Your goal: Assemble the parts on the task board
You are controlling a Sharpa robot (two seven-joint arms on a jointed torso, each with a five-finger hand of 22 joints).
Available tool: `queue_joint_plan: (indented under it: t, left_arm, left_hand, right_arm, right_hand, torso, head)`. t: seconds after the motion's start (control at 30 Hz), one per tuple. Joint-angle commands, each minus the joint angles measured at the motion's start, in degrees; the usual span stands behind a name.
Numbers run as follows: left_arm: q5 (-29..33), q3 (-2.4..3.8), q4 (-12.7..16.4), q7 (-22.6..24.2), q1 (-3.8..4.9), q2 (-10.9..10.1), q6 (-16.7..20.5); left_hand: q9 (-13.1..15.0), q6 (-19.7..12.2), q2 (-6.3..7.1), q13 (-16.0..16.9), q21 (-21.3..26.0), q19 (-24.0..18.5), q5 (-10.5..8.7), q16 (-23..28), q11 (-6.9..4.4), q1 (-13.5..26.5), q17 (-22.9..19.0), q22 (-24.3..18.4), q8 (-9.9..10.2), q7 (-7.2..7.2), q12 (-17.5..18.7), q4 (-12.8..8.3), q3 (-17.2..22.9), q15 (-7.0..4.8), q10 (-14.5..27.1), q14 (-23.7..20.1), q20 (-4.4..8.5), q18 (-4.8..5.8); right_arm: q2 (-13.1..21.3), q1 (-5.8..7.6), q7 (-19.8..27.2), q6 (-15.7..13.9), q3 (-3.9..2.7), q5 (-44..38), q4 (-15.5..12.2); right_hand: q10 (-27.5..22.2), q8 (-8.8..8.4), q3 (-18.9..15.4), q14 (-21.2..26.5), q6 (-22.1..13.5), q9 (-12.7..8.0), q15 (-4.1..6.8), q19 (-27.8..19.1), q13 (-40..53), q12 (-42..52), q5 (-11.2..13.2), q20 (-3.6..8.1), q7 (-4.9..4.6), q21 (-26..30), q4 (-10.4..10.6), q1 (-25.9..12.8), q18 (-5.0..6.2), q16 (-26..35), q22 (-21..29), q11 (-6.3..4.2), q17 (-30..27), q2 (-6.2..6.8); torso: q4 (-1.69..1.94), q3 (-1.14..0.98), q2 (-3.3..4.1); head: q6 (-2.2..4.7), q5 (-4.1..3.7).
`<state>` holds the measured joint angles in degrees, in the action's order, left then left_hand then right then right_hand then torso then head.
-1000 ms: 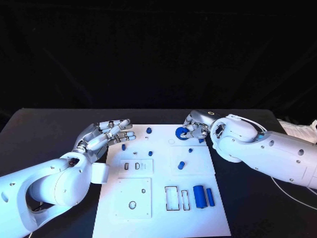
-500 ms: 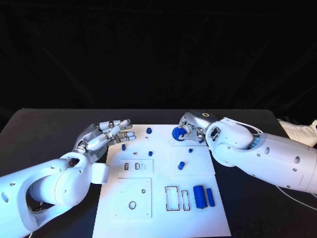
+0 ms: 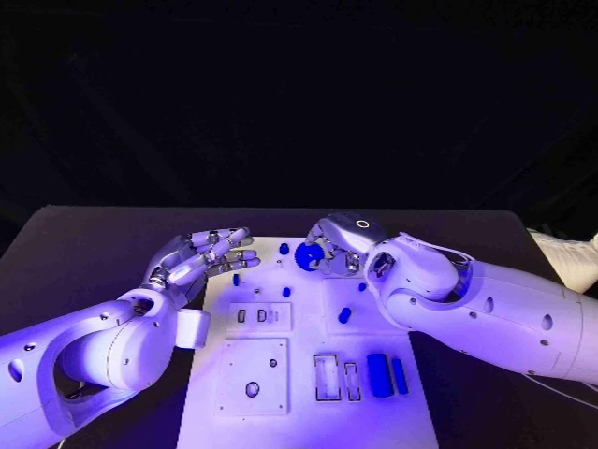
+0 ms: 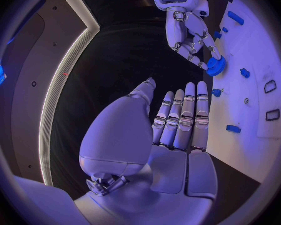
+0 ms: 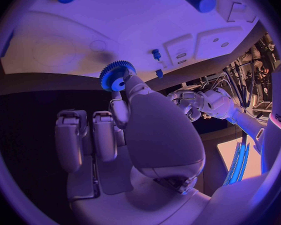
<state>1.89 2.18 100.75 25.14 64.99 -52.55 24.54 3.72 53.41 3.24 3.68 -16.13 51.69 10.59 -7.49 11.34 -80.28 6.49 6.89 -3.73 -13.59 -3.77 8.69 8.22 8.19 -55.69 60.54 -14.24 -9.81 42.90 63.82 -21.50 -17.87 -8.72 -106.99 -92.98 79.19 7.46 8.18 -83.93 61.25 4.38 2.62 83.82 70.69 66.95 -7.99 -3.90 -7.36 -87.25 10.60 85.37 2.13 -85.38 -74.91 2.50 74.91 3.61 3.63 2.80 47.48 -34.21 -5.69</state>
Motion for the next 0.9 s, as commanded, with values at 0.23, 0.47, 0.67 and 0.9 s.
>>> queue_joint_plan:
  t: [0.23,0.47,0.67,0.9]
  left_arm:
    - [-0.2,0.05,0.1,0.3,0.06,0.4,-1.3]
    - [-0.2,0.05,0.1,0.4,0.06,0.5,-1.2]
    - [-0.2,0.05,0.1,0.3,0.06,0.4,-1.2]
    - [-0.2,0.05,0.2,0.3,0.06,0.3,-1.2]
  left_hand:
    - [-0.1,-0.5,-0.47,0.0,0.3,-0.4,-0.20,0.2,0.05,-0.3,0.1,-0.1,0.1,-0.81,0.1,-0.3,-0.1,0.31,0.5,-0.2,-0.24,-0.53]
    - [-0.1,-0.5,-0.47,0.0,0.3,-0.4,-0.20,0.2,0.05,-0.3,0.1,-0.1,0.1,-0.81,0.1,-0.3,-0.1,0.31,0.5,-0.2,-0.24,-0.53]
    - [-0.1,-0.5,-0.47,0.0,0.3,-0.4,-0.20,0.2,0.05,-0.3,0.1,-0.1,0.1,-0.81,0.1,-0.3,-0.1,0.31,0.5,-0.2,-0.24,-0.53]
    - [-0.1,-0.5,-0.47,0.0,0.3,-0.4,-0.20,0.2,0.05,-0.3,0.1,-0.1,0.1,-0.81,0.1,-0.3,-0.1,0.31,0.5,-0.2,-0.24,-0.53]
  right_arm:
    - [-4.9,0.02,0.2,0.4,0.66,-0.4,2.9]
    - [-7.7,-0.02,0.6,1.0,1.67,0.1,5.7]
    - [-8.8,-0.02,0.6,1.6,1.96,0.4,7.3]
    - [-9.6,0.01,1.0,0.8,2.10,1.6,8.3]
  right_hand:
    - [1.9,-0.41,1.0,-4.4,3.2,0.7,0.37,2.0,-0.1,-0.4,0.0,0.36,1.70,-0.3,0.0,0.4,-0.81,-0.2,-9.5,-1.73,6.3,-1.38]
    - [1.9,-0.60,1.4,-4.4,3.1,0.7,0.32,2.0,-0.1,-0.6,0.0,0.33,1.63,-0.3,-0.1,0.2,-0.81,-0.2,-9.5,-1.68,6.2,-1.32]
    - [1.7,-0.85,1.9,-4.4,3.0,0.6,0.25,2.0,-0.3,-1.0,0.0,0.28,1.52,-0.3,-0.1,-0.2,-0.81,-0.1,-9.5,-1.58,6.1,-1.21]
    - [1.5,-1.68,2.8,-4.3,2.2,0.4,0.03,2.0,-0.5,-1.6,0.0,0.11,1.15,-0.3,-0.2,-1.0,-0.81,0.0,-9.6,-1.30,5.9,-0.83]
  torso:
    - [0.13,0.04,0.04]
    - [-0.04,-0.06,0.11]
    - [-0.19,-0.05,0.10]
    - [-0.12,-0.15,0.09]
  head:
    - [0.02,0.88]
    - [-0.10,1.32]
    - [0.09,1.37]
    - [0.10,1.40]
